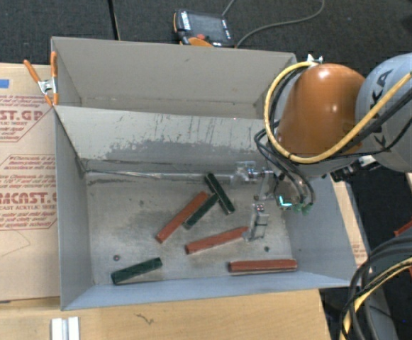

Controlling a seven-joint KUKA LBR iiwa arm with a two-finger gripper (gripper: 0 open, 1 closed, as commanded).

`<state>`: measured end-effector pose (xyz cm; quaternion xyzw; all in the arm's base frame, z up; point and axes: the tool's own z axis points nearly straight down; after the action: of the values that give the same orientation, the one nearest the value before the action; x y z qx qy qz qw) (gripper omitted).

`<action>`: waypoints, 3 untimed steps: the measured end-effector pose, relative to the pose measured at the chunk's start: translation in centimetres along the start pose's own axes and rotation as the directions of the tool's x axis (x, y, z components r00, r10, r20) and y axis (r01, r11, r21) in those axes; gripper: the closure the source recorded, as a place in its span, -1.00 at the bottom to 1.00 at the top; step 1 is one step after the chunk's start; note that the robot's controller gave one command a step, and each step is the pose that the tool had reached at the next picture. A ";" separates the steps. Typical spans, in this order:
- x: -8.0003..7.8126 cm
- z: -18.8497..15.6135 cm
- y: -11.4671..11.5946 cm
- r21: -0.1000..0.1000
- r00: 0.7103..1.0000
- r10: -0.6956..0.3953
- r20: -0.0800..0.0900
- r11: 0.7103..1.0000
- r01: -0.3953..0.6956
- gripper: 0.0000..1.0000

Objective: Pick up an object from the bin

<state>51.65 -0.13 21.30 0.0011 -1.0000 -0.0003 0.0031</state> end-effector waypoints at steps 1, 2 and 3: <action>-5.0 14.5 1.3 -0.002 0.999 0.036 0.006 0.999 -0.036 -1.00; -5.1 14.1 1.2 -0.001 0.999 0.036 0.013 0.999 -0.036 1.00; -3.8 13.2 -0.7 0.006 0.619 -0.785 0.006 0.619 0.785 1.00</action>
Offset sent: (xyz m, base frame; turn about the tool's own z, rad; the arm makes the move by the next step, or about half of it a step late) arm 0.0485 0.0119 -0.1430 0.0362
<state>55.37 -0.83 8.09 0.4373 -0.8993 -0.0004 -0.0013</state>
